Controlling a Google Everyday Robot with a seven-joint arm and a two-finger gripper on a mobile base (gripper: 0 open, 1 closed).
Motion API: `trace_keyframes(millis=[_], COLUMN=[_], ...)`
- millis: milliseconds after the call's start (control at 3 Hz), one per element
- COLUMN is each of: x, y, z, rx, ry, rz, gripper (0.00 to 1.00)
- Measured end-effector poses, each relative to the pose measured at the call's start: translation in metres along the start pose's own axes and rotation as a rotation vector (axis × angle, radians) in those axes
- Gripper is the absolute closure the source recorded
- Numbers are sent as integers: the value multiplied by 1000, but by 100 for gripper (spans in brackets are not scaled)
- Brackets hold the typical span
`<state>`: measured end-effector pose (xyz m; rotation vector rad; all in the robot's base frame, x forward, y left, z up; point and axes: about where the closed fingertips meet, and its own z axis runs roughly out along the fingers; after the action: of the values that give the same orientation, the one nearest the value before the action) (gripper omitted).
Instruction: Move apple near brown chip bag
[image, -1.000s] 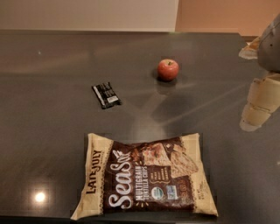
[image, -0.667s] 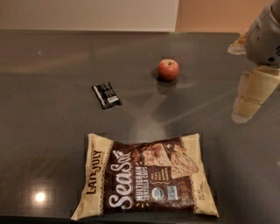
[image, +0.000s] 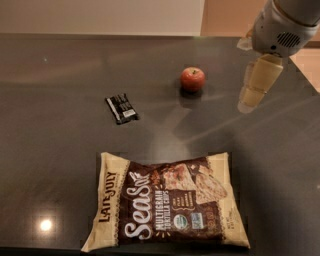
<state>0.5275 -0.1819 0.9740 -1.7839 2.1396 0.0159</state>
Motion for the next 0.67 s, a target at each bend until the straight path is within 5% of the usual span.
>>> trace_keyframes(millis=[667], x=[-30], y=[-60], z=[46], rx=[-18], ry=[-98], rz=[36], gripper=[0])
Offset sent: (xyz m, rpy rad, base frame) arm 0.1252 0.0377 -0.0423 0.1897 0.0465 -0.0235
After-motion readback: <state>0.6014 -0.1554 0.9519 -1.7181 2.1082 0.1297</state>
